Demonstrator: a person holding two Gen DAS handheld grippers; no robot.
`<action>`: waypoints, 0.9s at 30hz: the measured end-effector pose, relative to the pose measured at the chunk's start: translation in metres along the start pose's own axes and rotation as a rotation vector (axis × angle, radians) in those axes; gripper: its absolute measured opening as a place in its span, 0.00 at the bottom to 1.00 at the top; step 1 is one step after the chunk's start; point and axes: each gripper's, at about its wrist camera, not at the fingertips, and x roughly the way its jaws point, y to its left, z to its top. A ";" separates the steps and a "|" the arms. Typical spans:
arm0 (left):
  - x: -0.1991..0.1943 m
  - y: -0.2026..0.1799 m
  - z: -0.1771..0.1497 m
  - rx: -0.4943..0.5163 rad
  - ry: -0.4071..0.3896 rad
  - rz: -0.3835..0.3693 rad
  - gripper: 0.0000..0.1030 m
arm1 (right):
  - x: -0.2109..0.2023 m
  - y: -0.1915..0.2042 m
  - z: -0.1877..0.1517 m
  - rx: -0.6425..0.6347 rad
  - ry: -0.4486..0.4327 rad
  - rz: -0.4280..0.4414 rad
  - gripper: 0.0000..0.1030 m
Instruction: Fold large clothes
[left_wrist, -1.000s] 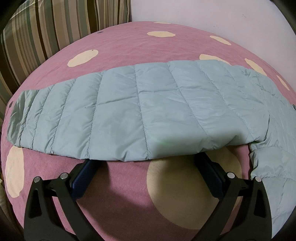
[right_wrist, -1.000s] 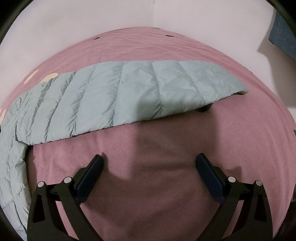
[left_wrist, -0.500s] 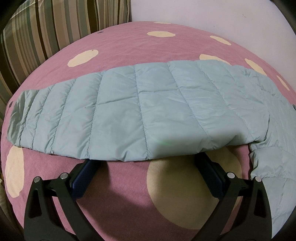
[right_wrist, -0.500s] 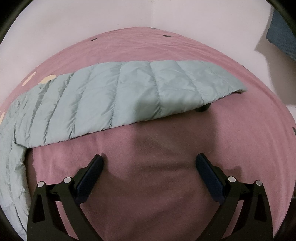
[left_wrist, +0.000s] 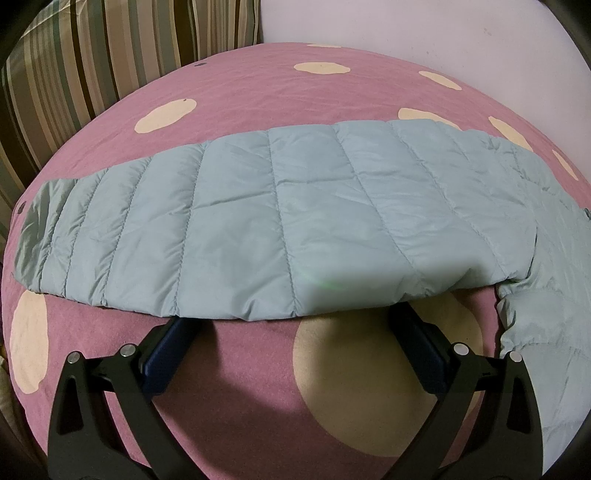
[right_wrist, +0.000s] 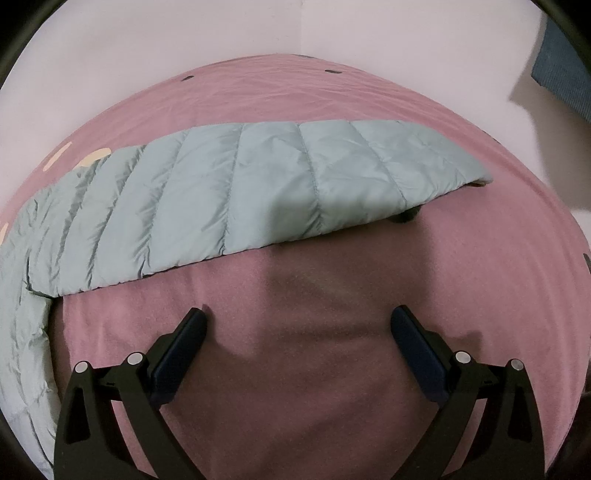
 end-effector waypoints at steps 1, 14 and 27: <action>0.000 -0.001 0.000 0.000 0.000 0.000 0.98 | 0.000 0.001 0.000 0.001 0.000 0.001 0.96; 0.001 -0.002 0.000 0.003 0.001 0.003 0.98 | 0.001 -0.001 0.000 0.001 0.001 -0.001 0.96; 0.001 -0.004 0.007 0.009 0.012 -0.002 0.98 | 0.003 0.001 0.001 -0.001 0.008 -0.012 0.96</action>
